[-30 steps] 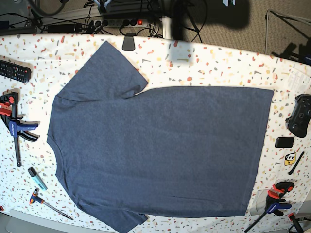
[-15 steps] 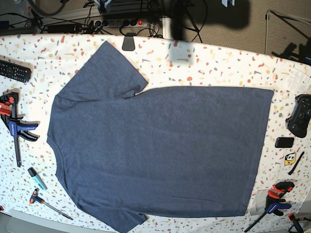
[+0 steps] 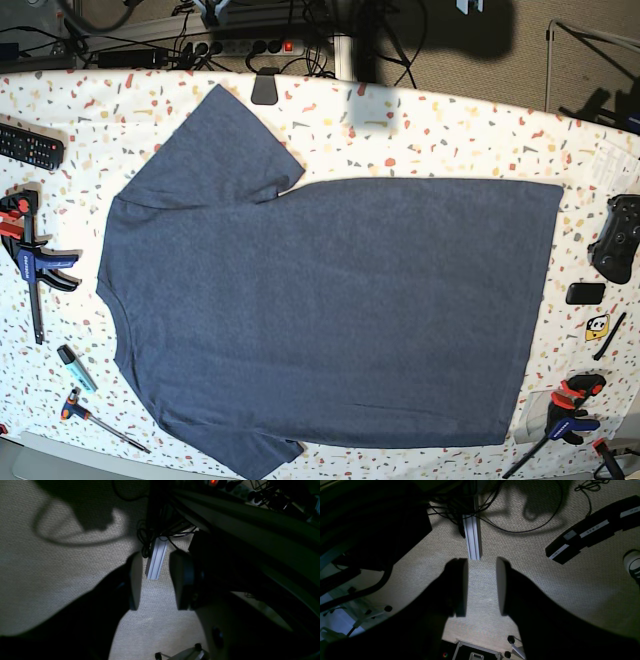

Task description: Fold the T-shirt properly

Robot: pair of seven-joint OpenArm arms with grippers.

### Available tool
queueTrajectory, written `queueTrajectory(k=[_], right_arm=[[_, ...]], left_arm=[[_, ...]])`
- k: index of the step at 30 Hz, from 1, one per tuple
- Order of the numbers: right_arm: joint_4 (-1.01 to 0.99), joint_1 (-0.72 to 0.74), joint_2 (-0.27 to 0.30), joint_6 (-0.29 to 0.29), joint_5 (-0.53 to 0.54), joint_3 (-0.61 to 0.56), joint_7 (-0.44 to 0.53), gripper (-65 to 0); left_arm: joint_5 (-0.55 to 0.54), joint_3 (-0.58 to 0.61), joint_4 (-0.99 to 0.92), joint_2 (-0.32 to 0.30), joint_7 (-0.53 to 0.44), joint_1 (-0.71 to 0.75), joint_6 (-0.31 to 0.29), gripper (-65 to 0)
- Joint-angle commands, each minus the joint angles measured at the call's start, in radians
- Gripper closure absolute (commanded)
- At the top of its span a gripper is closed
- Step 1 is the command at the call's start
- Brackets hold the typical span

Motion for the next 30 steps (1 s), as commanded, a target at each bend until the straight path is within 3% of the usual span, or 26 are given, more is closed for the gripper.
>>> queueTrajectory(k=[1, 30], right_arm=[[0.007, -0.005, 0.005, 0.009, 0.0, 0.0, 0.003, -19.3], [0.014, -0.015, 0.006, 0.018, -0.003, 0.0, 0.023, -19.3]], left_arm=[[0.0, 0.0, 0.006, -0.003, 0.0, 0.009, -0.008, -21.7], [0.0, 0.0, 0.008, -0.003, -0.004, 0.013, -0.009, -21.7]])
